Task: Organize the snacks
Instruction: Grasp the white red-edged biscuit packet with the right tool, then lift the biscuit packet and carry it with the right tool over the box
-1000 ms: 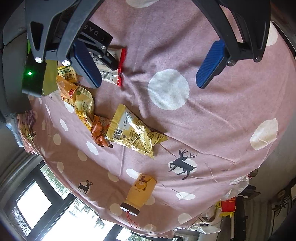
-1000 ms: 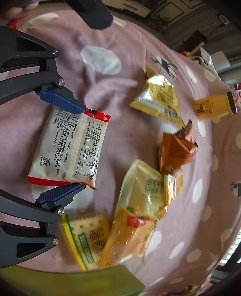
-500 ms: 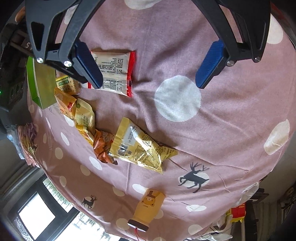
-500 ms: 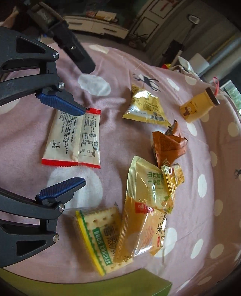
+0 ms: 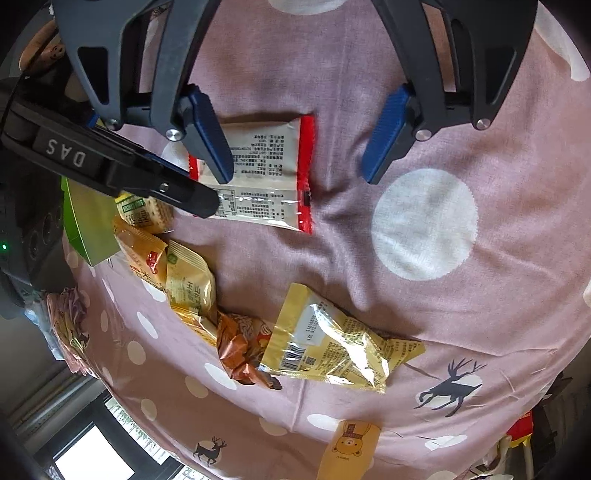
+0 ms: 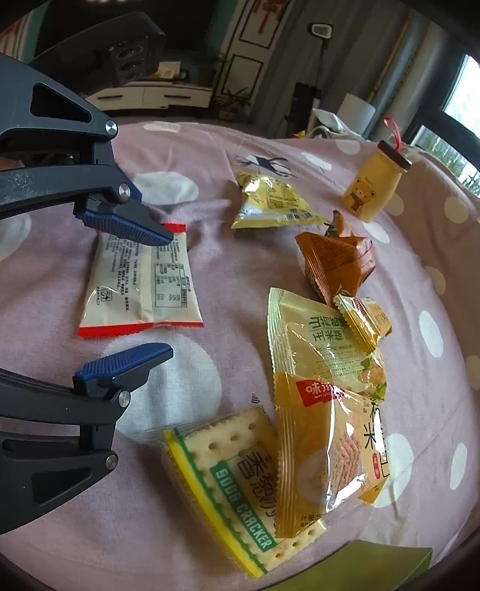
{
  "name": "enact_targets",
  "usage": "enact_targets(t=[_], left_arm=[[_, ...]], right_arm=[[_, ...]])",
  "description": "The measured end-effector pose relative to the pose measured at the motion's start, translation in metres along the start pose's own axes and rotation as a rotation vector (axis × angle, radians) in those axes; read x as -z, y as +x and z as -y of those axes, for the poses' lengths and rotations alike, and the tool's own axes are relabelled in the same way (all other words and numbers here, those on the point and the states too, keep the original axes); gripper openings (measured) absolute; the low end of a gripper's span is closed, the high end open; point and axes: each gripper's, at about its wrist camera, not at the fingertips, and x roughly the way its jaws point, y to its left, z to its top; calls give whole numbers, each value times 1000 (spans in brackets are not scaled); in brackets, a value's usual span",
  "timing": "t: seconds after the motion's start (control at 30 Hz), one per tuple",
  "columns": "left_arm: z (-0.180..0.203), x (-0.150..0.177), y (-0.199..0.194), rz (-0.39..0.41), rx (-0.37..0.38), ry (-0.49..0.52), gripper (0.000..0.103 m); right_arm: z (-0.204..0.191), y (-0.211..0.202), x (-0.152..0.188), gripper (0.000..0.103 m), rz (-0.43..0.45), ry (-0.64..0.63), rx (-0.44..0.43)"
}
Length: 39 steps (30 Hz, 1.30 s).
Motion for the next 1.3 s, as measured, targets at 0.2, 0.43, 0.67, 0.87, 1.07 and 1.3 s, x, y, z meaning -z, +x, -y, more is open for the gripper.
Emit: enact_targets(t=[0.2,0.43,0.67,0.87,1.07,1.3], left_arm=[[18,4,8,-10,-21,64,55],[17,3,4,7,-23,58,48],[25,6,-12,65,-18,62,47],[34,8,-28,117,17,74,47],[44,9,-40,162,22,102,47],[53,12,-60,237,33,126,47]], right_arm=[[-5,10,0,41,-21,-15,-21],[-7,7,2,40,-17,-27,-16],[-17,-11,6,40,33,-62,-36],[-28,-33,11,40,105,-103,-32],[-36,-52,15,40,163,-132,-28],[-45,-74,22,40,232,-155,-42]])
